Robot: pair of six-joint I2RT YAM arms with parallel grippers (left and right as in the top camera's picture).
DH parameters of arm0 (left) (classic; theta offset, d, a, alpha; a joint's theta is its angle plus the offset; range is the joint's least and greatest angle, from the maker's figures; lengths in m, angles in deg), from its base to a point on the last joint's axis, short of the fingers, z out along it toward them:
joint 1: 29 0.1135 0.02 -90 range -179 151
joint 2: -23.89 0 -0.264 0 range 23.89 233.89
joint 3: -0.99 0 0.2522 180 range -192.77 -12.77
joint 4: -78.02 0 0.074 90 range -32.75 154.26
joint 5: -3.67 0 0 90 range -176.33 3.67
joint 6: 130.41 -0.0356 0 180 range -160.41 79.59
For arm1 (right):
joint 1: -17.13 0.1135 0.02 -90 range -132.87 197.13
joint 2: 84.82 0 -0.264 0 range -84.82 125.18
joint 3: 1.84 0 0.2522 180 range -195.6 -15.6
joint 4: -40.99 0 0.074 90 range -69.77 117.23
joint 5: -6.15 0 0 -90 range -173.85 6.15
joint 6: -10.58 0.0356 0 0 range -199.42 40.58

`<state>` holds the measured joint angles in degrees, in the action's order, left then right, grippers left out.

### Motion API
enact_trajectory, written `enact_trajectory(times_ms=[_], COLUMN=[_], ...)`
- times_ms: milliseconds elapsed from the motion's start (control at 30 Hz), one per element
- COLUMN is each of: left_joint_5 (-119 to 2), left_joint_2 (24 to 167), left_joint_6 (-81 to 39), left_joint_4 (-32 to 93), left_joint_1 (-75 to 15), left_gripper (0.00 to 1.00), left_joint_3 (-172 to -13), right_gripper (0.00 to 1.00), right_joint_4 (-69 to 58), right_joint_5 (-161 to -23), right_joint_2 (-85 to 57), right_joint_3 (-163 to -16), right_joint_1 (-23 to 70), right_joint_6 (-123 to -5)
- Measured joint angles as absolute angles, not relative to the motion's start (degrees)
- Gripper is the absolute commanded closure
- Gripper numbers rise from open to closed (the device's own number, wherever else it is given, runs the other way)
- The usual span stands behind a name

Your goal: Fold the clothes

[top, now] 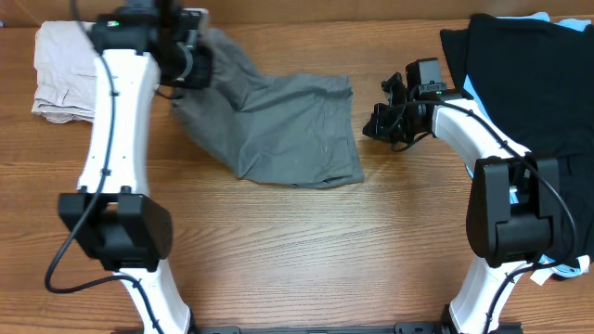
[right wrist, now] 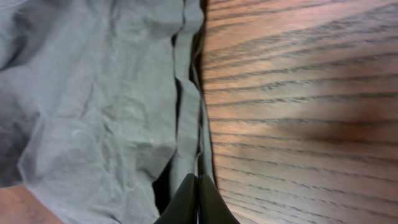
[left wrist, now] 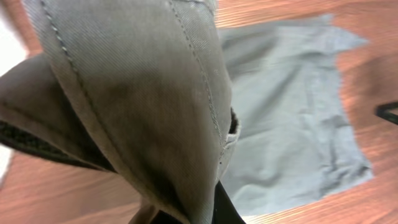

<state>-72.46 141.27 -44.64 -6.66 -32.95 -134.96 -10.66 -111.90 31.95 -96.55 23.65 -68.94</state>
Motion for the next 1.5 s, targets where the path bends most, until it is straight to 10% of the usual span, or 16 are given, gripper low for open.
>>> enact_trajectory(times_ms=[567, 967, 1233, 1400, 1500], left_joint_5=[-72.5, -66.0, -62.2, -71.3, -78.0], left_joint_2=[154.6, 157.3, 156.6, 155.1, 155.1], left_joint_6=[-32.9, -30.3, -33.2, -37.1, -37.9], left_joint_4=[6.0, 11.5, -0.1, -8.7, -8.9], left_joint_1=[-52.4, -58.2, -58.2, -57.8, -57.5], left_gripper=[0.9, 0.23, 0.09, 0.09, 0.28], left_joint_3=[-135.2, -135.7, -144.9, -146.7, -144.7], right_gripper=[0.96, 0.96, 0.83, 0.74, 0.74], right_joint_4=[-9.4, -8.6, -10.4, -13.4, -15.0], right_joint_5=[-114.8, -119.0, -119.7, -119.4, -119.3], right_joint_2=[31.9, 30.7, 25.0, 24.8, 24.8], right_joint_3=[-96.6, -96.6, -96.6, -96.6, -96.6], right_joint_1=[22.0, 15.7, 13.6, 12.2, 11.0], right_joint_6=[-68.1, -67.5, -67.3, -67.5, -67.5])
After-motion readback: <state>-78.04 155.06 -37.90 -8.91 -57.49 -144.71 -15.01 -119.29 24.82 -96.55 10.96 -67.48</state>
